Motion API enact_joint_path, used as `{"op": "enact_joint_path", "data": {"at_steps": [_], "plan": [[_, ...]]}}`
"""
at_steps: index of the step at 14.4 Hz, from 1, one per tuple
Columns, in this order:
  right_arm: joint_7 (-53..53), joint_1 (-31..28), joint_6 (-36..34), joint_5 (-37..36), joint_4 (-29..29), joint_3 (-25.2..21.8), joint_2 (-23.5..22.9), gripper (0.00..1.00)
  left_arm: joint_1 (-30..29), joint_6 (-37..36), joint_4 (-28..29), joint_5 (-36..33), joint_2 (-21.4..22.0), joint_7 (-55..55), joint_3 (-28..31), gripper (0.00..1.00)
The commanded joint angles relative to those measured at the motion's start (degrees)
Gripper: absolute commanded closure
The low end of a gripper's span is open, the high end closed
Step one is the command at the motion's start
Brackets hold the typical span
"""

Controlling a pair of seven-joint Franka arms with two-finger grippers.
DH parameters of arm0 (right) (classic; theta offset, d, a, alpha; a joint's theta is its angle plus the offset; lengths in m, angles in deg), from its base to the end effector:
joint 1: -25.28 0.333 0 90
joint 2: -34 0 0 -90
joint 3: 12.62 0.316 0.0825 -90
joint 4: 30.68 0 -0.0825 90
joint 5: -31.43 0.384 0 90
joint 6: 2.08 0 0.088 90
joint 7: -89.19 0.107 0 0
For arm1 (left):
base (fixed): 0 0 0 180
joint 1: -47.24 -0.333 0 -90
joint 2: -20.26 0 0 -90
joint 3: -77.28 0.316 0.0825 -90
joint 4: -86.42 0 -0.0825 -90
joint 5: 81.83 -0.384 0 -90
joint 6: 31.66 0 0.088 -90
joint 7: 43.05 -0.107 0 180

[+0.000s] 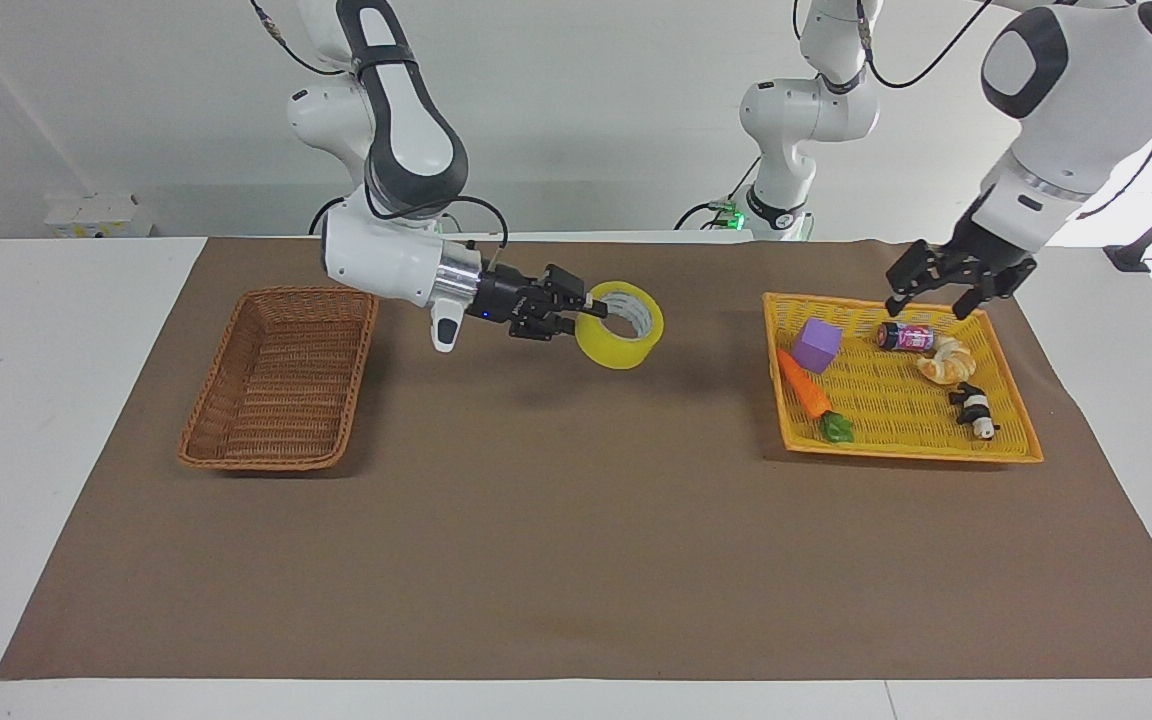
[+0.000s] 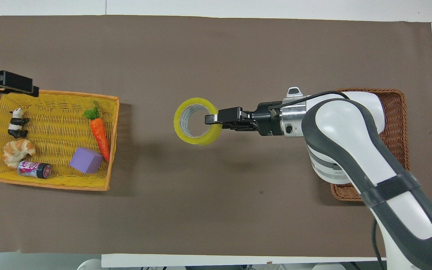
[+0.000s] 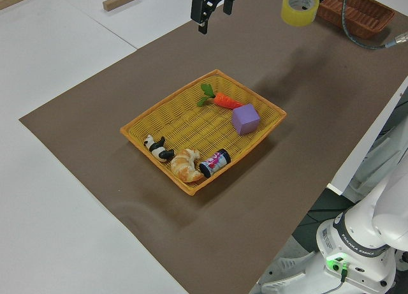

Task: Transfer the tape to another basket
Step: 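Carry the tape with the right gripper while the left gripper withdraws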

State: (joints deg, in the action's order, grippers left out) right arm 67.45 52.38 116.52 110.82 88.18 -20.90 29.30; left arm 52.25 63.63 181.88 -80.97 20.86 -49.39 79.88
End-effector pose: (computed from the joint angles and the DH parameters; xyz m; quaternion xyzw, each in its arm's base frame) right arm 0.5278 0.2351 0.4186 -0.8384 0.0415 0.0173 0.5432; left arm 0.5570 -0.0248 0.5932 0.9971 -0.0756 0.0040 0.0076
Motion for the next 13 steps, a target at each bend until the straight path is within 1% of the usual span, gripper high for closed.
{"op": "enact_joint_path", "data": {"at_steps": [1, 2, 6, 8, 9, 11, 12, 13], "plan": [[-2.7, -7.3, -7.3, -2.2, 0.1, 0.0, 0.7, 1.0, -2.1, -2.7, -0.3, -6.6, 0.7, -7.4, -0.6, 0.0], [-3.2, -10.3, -10.1, -3.9, -0.4, -0.1, 0.7, 1.0, -3.3, -2.4, -0.4, -6.6, 0.7, -7.6, -0.7, 0.0], [-7.5, -27.6, -24.9, -14.2, -2.8, -0.1, 0.5, 1.0, -3.3, -1.1, 0.3, -6.6, 1.2, -7.1, -0.8, 0.0], [-9.2, -36.0, -31.5, -21.9, -6.1, -0.1, -0.3, 1.0, -2.8, -1.2, 0.3, -6.6, 1.2, -7.1, -1.1, 0.0], [-11.0, -40.3, -35.7, -26.8, -9.7, -0.1, -1.6, 1.0, -2.9, -1.2, 0.3, -6.6, 1.2, -7.1, -1.1, 0.0], [-13.0, -46.9, -42.4, -32.8, -15.1, -0.1, -4.1, 1.0, -3.3, -1.6, 0.5, -6.4, 1.5, -7.1, -1.2, 0.0], [-15.2, -49.6, -44.4, -34.2, -16.1, -0.1, -5.4, 1.0, -3.1, -1.3, 0.5, -6.4, 1.4, -7.1, -1.1, 0.0], [-18.5, -51.3, -44.9, -35.1, -16.4, -0.1, -7.0, 1.0, -3.3, -1.2, 0.5, -6.4, 1.4, -7.1, -1.0, 0.0]]}}
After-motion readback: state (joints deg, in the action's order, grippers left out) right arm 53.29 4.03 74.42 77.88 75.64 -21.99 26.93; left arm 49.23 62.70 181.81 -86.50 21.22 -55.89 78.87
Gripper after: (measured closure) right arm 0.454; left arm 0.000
